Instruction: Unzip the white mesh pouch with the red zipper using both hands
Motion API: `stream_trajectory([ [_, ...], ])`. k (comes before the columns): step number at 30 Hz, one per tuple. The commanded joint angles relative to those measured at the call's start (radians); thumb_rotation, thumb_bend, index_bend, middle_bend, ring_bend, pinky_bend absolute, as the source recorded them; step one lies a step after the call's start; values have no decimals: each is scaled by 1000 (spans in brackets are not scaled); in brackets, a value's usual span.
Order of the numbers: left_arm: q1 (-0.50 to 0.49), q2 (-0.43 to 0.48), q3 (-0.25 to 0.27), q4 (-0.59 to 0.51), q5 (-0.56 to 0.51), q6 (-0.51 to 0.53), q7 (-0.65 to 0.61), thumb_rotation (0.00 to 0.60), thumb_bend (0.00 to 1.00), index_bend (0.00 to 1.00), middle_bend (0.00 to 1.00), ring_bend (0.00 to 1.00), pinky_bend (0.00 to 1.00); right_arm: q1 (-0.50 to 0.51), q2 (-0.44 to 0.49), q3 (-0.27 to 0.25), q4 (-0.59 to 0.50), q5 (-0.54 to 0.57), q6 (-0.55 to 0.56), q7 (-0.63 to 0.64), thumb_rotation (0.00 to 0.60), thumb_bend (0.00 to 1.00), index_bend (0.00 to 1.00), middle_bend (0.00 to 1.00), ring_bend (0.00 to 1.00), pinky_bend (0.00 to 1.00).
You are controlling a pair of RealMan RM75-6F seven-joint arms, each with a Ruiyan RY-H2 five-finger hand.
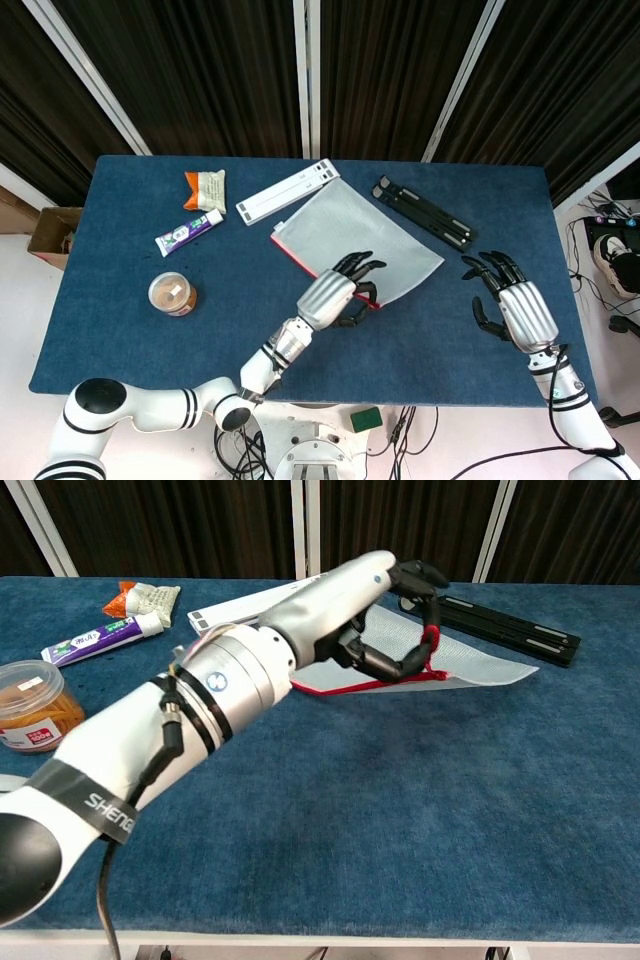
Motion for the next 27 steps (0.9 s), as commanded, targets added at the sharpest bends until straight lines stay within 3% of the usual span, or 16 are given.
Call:
stream_trajectory([
  [1, 29, 20, -17, -30, -28, 21, -28, 600, 483, 584, 142, 3, 87, 19, 3, 3, -45, -5, -31, -92, 600, 416, 230, 379, 127, 179],
  [3, 43, 25, -24, -44, -37, 33, -43, 600, 483, 585, 142, 3, 87, 26, 6, 5, -72, -3, -46, -151, 600, 338, 269, 379, 134, 188],
  [8, 62, 36, -48, -81, -51, 56, -64, 600, 483, 584, 149, 3, 87, 46, -12, 14, -120, 12, -85, -270, 600, 276, 327, 380, 140, 198],
  [14, 70, 49, -70, -128, -69, 60, -60, 600, 483, 585, 150, 3, 87, 91, -116, 58, -112, 43, -117, -402, 600, 296, 361, 391, 158, 233],
  [21, 72, 54, -92, -169, -94, 61, -44, 600, 482, 586, 149, 3, 87, 140, -273, 110, -69, 88, -121, -469, 600, 379, 422, 434, 203, 283],
  [27, 75, 58, -107, -195, -106, 71, -23, 600, 483, 588, 149, 3, 87, 171, -348, 134, -48, 126, -136, -523, 600, 386, 435, 445, 209, 293],
])
